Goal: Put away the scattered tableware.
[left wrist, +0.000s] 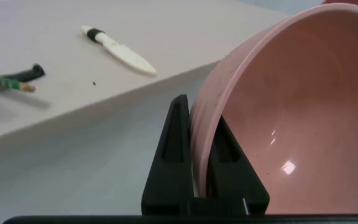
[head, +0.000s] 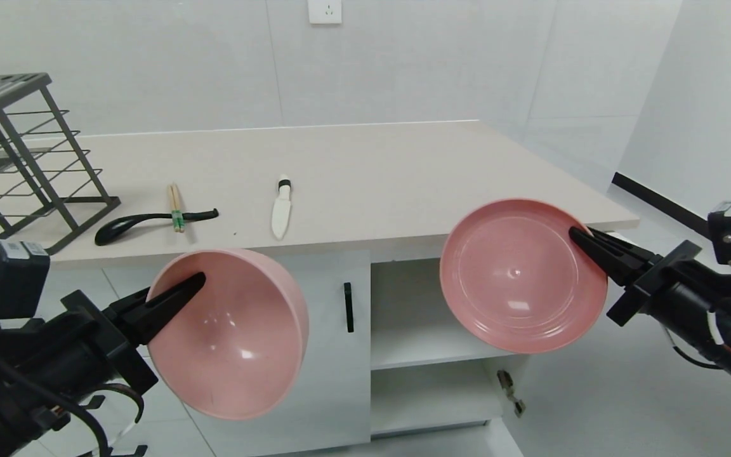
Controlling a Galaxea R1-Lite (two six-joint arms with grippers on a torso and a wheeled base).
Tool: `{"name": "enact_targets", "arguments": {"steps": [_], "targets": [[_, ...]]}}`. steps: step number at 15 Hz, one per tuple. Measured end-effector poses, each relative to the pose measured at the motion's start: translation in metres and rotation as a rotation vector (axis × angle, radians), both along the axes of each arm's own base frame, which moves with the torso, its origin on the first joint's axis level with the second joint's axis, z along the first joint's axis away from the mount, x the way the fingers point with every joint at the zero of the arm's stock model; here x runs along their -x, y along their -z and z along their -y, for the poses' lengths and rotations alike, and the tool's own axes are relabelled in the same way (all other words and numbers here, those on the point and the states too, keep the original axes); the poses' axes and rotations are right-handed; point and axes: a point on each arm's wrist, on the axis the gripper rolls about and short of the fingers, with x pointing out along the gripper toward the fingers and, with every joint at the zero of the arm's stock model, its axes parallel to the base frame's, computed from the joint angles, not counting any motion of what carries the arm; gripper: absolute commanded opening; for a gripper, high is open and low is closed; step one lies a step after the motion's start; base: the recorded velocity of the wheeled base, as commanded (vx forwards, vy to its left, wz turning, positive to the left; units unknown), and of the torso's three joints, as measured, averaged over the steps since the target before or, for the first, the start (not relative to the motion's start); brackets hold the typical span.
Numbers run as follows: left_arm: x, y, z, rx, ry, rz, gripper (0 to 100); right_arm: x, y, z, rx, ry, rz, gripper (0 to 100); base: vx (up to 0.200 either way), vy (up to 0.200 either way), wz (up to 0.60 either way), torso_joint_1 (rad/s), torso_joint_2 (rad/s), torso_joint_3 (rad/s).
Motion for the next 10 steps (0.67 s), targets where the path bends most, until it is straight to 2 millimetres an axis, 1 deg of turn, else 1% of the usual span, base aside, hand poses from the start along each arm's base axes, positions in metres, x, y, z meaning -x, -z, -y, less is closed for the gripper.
{"name": "enact_targets", "arguments": {"steps": [4,8,10], "targets": [[-0.0013,0.0018,0.0012,-0.003,0.004,-0.009,0,0.0001,0.0008,0.0,0.001,0.0,-0.003,0,0.0,0.0,0.0,-0.221,0.46,0.237],[-0.0037,0.0032,0.002,-0.006,0.003,-0.019,0,-0.0006,0.0024,-0.0002,0.003,-0.001,-0.01,0,0.0,0.0,0.0,-0.215,0.39,0.2],[-0.0044,0.0048,0.0023,-0.009,0.003,-0.028,0,-0.0006,0.0045,-0.0002,0.006,-0.001,-0.022,0,0.0,0.0,0.0,-0.083,0.26,0.112]]}}
